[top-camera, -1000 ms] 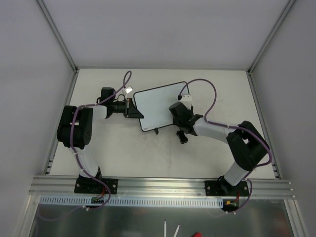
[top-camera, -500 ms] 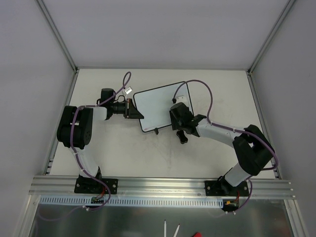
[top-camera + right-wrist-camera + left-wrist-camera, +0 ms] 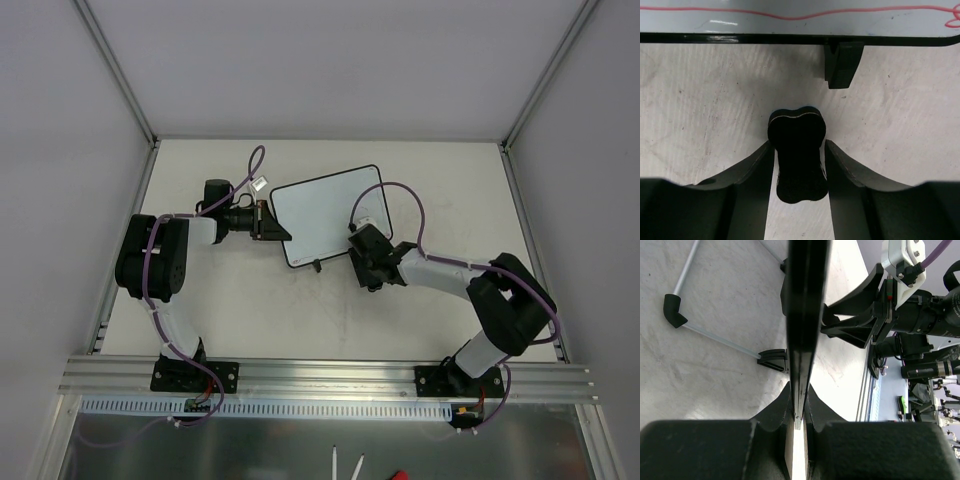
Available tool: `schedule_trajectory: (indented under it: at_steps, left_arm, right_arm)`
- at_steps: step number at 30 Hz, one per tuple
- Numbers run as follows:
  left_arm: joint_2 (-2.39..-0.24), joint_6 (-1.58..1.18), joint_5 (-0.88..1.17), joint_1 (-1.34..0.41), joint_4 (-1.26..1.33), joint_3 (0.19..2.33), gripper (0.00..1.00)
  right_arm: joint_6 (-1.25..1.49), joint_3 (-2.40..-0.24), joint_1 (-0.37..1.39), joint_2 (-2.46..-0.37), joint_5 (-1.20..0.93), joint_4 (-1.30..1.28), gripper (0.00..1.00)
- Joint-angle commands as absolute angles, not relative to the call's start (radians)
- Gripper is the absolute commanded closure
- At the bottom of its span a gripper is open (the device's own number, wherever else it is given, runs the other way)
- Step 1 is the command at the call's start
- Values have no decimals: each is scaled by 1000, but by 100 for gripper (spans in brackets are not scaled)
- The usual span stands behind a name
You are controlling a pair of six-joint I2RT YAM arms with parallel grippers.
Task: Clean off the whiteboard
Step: Hold the whiteboard at the whiteboard stand.
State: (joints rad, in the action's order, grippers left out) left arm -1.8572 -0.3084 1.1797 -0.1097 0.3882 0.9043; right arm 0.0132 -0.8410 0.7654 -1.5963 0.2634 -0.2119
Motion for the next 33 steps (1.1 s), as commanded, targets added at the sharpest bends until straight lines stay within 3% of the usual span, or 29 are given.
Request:
schedule_trajectory:
  at_steps: [1,2,4,10,17,33]
  left_arm:
    - [-1848,-339,1140,-97,397,897,100]
    - [-1848,-339,1138,-97,397,897,100]
    - [-1847,-339,1140,-97,397,897,100]
    - [-1845,-336,1143,-97,397,896,100]
    - [-1841,-333,1138,-97,397,893,100]
    - [-1844,-328,1138,-97,396,896,100]
  right_arm:
    - [-3,-839,772,-1592,255,-229,58]
    - [-3,-844,772,-1591,262,-230,76]
    - [-3,-847,773,-1580,273,-230,93]
    - [-18,-931,766,-1505,301,-271,100]
    - [-55,-1130,646,-1506,241,-295,100]
    - [-169,-1528,534,-1793,296,-209,100]
